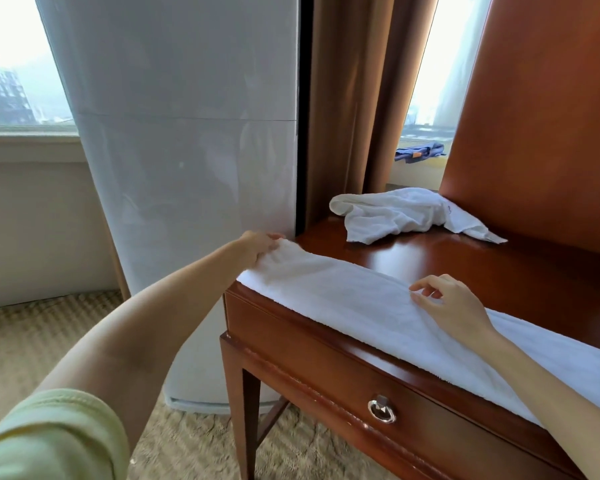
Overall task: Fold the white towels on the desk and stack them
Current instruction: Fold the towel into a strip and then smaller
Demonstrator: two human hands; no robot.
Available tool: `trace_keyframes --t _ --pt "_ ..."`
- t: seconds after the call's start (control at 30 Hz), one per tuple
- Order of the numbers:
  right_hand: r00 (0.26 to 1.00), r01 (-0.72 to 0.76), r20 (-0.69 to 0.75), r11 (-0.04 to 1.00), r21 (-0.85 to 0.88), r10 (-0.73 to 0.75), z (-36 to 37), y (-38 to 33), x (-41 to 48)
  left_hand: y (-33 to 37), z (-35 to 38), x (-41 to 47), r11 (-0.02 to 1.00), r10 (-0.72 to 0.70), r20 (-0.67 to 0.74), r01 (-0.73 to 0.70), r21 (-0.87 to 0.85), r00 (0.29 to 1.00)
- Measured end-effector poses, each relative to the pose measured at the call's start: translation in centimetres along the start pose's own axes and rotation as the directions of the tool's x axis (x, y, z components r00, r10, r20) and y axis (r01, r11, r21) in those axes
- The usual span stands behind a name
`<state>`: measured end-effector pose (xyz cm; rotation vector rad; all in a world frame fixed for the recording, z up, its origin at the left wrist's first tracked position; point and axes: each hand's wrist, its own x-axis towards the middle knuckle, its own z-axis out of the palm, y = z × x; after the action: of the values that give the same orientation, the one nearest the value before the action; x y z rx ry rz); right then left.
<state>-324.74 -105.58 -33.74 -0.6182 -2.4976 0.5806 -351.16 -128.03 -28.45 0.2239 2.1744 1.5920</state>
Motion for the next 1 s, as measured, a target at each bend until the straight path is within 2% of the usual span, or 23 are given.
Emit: trace_keyframes --t 0.07,0.1,0.2,0.27,0.33,0.4,0.47,0.5,0.53,0.57,0.6,0.63,0.7,0.77,0.83,0.9,1.0 --pt "1.0 0.01 -0.005 1.0 0.002 -0.01 0.0 0.2 0.0 -0.5 0.5 0.5 0.994 0.1 -0.082 -0.104 -0.038 0.992" --pt "1.0 0.018 -0.007 1.0 -0.002 -0.018 0.1 0.3 -0.1 -1.1 0.5 0.8 0.987 0.158 -0.154 -0.159 0.006 0.975" --pt "0.999 0.039 -0.023 0.999 -0.033 -0.04 0.1 0.3 -0.3 -3.7 -0.1 1.4 0.944 0.281 -0.279 -0.211 0.255 0.918" --pt "0.998 0.058 -0.033 0.997 -0.058 -0.06 0.2 0.2 -0.4 -4.4 -0.3 1.8 0.917 0.344 -0.315 -0.246 0.314 0.885" --pt "0.996 0.069 -0.046 0.994 -0.085 -0.073 0.2 0.0 -0.4 -3.8 -0.1 1.4 0.816 0.497 -0.314 -0.314 0.485 0.809" --pt "0.991 0.118 -0.052 0.983 -0.143 -0.126 0.2 -0.2 -0.5 -2.8 1.0 0.1 0.612 0.685 -0.159 -0.442 0.656 0.711" --pt "0.979 0.179 -0.061 0.967 -0.183 -0.193 0.2 -0.4 -0.6 -2.2 3.3 -1.6 0.373 0.774 0.149 -0.633 0.679 0.616" --pt "0.975 0.196 -0.064 0.962 -0.189 -0.211 0.2 -0.4 -0.7 -2.2 4.9 -2.7 0.252 0.75 0.34 -0.721 0.646 0.567" --pt "0.974 0.201 -0.066 0.961 -0.191 -0.216 0.2 -0.4 -0.7 -2.5 6.7 -3.7 0.153 0.66 0.528 -0.784 0.601 0.534" --pt "0.975 0.196 -0.07 0.962 -0.19 -0.212 0.2 -0.3 -0.8 -3.1 8.3 -4.6 0.099 0.529 0.672 -0.824 0.558 0.519" --pt "0.976 0.19 -0.074 0.964 -0.187 -0.206 0.2 -0.2 -0.8 -3.7 9.4 -5.0 0.089 0.41 0.742 -0.833 0.546 0.53" --pt "0.976 0.188 -0.073 0.964 -0.186 -0.205 0.2 -0.1 -0.8 -4.2 9.9 -5.0 0.112 0.351 0.744 -0.815 0.569 0.568" --pt "0.977 0.188 -0.067 0.966 -0.179 -0.203 0.1 0.1 -0.8 -4.4 8.7 -4.0 0.18 0.36 0.646 -0.73 0.66 0.673" --pt "0.977 0.189 -0.064 0.967 -0.17 -0.202 0.1 0.2 -0.8 -4.3 6.3 -2.6 0.168 0.393 0.512 -0.608 0.776 0.763" --pt "0.98 0.182 -0.052 0.969 -0.166 -0.193 0.1 0.1 -0.9 -4.3 3.8 -1.3 0.176 0.388 0.423 -0.516 0.838 0.819" --pt "0.984 0.166 -0.044 0.972 -0.164 -0.175 0.1 -0.1 -0.9 -4.2 2.4 -0.5 0.301 0.329 0.355 -0.453 0.839 0.875" --pt "0.985 0.158 -0.044 0.975 -0.155 -0.166 0.0 -0.2 -1.0 -3.2 1.5 0.1 0.604 0.244 0.159 -0.278 0.747 0.957"
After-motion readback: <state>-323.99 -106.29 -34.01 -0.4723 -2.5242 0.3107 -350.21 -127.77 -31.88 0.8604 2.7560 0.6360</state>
